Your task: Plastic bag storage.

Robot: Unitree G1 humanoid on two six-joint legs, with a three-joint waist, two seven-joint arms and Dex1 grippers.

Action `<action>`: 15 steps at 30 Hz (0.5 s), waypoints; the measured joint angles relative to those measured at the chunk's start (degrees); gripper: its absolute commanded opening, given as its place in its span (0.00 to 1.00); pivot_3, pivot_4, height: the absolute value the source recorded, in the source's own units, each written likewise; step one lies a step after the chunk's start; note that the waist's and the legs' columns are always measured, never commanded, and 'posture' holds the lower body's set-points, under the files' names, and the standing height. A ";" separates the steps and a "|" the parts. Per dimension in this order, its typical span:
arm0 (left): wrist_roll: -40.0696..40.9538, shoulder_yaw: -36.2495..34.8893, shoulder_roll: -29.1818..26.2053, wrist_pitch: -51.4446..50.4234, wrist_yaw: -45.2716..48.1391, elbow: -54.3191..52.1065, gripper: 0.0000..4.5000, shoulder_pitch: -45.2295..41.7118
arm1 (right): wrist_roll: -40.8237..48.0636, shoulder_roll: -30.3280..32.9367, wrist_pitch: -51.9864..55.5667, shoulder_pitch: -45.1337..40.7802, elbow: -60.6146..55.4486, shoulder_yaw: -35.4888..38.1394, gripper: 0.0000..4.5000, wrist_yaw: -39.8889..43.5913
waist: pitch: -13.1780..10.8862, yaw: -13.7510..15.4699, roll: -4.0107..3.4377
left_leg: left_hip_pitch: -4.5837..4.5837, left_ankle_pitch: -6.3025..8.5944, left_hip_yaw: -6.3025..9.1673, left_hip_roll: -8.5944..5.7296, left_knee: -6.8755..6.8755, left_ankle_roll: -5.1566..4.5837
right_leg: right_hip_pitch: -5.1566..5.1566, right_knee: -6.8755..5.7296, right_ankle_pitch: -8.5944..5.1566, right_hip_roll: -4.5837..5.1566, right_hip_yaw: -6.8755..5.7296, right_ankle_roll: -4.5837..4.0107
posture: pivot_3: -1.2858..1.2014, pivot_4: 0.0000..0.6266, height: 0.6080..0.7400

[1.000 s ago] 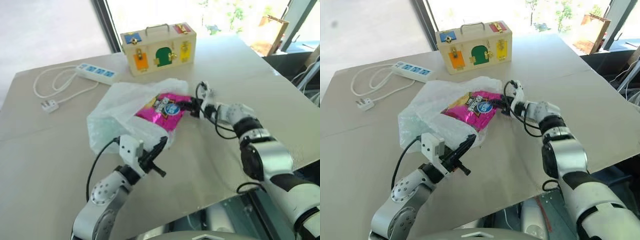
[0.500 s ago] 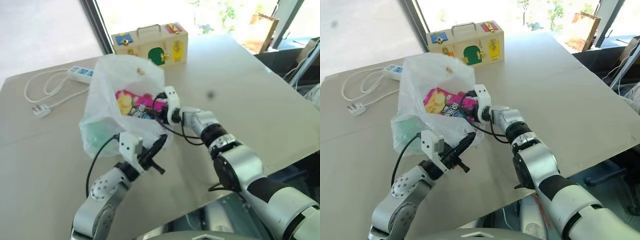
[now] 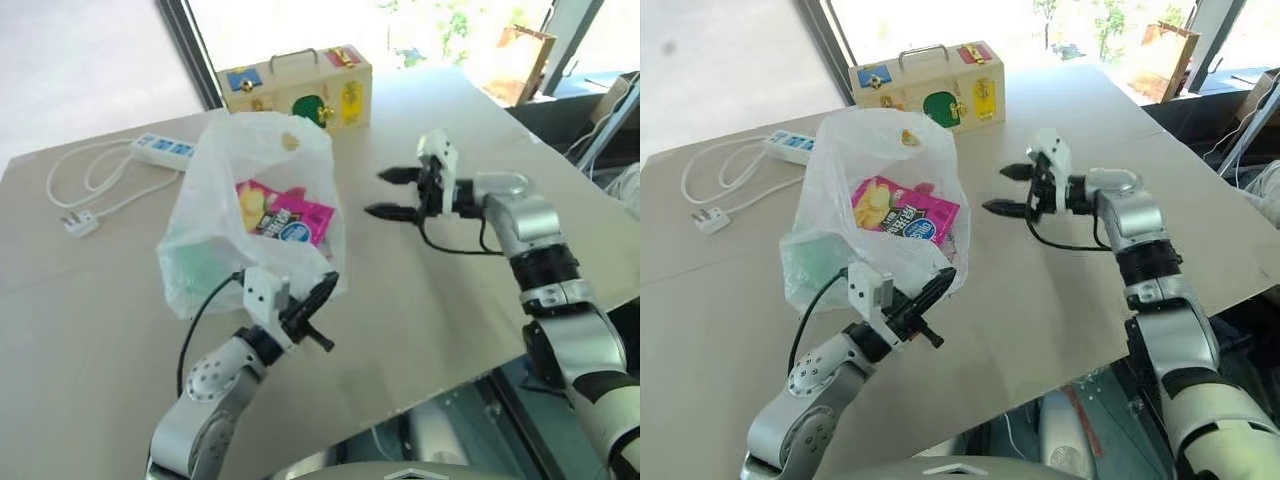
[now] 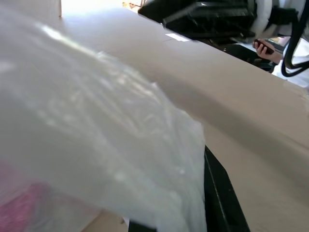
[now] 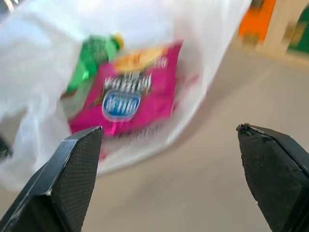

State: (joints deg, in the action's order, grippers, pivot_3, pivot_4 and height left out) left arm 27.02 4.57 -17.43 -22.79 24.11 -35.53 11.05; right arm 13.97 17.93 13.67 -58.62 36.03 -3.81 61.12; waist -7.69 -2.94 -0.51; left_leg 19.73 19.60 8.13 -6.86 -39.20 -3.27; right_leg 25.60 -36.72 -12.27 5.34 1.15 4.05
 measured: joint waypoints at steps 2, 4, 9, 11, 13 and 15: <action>-0.09 0.16 0.47 0.13 -0.39 -0.04 0.00 0.34 | -1.68 -1.26 -6.78 -4.10 5.41 1.48 1.00 -5.34 | 0.02 0.43 0.04 | 0.00 -0.01 -0.01 -0.01 -0.02 0.01 | 0.00 0.01 0.03 -0.02 0.00 -0.04 | 0.52 0.24 1.00; -0.53 0.58 1.24 0.44 -1.09 -0.02 0.00 1.11 | -5.25 -3.50 -15.71 -8.87 13.58 1.41 1.00 -9.98 | 0.05 0.52 0.09 | 0.00 -0.01 -0.02 -0.03 -0.03 0.01 | 0.00 0.03 0.03 -0.09 0.00 -0.04 | 0.52 0.24 1.00; -1.56 1.12 2.11 1.14 -2.03 -0.08 0.00 1.45 | -13.34 -9.73 -25.85 -14.91 30.86 -2.18 1.00 -18.11 | 0.05 0.52 0.12 | 0.04 -0.01 0.03 -0.04 0.01 0.01 | 0.02 0.07 0.03 -0.23 -0.05 -0.05 | 0.52 0.24 1.00; -2.01 1.12 2.13 1.25 -2.40 -0.14 0.00 2.42 | -13.92 -11.09 -26.90 -16.05 34.60 -2.00 1.00 -19.19 | 0.04 0.54 0.10 | 0.05 -0.01 0.06 -0.04 0.01 0.01 | 0.02 0.09 0.03 -0.25 -0.09 -0.05 | 0.52 0.24 1.00; -2.17 0.94 2.16 1.33 -3.01 -0.37 0.00 3.38 | -14.66 -12.22 -27.63 -17.59 37.43 -1.61 1.00 -20.47 | 0.03 0.42 0.09 | 0.05 -0.02 0.06 -0.04 0.02 0.02 | 0.03 0.09 0.02 -0.26 -0.09 -0.05 | 0.52 0.24 1.00; -2.26 0.63 2.18 1.52 -3.35 -1.04 0.00 3.76 | -14.62 -13.69 -27.62 -19.26 39.09 -0.09 1.00 -21.30 | 0.02 0.35 0.08 | 0.04 -0.02 0.06 -0.03 0.02 0.03 | 0.04 0.06 0.02 -0.30 -0.09 -0.05 | 0.52 0.24 1.00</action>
State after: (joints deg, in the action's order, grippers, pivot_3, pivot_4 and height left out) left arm 24.77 5.20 -15.24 -21.27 20.76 -36.57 14.81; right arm -0.65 4.24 -13.95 -77.88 75.11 -3.90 39.82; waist -7.66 -2.58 -0.43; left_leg 19.77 19.58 8.19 -6.88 -39.17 -3.24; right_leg 25.64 -36.67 -12.25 5.04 1.06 4.00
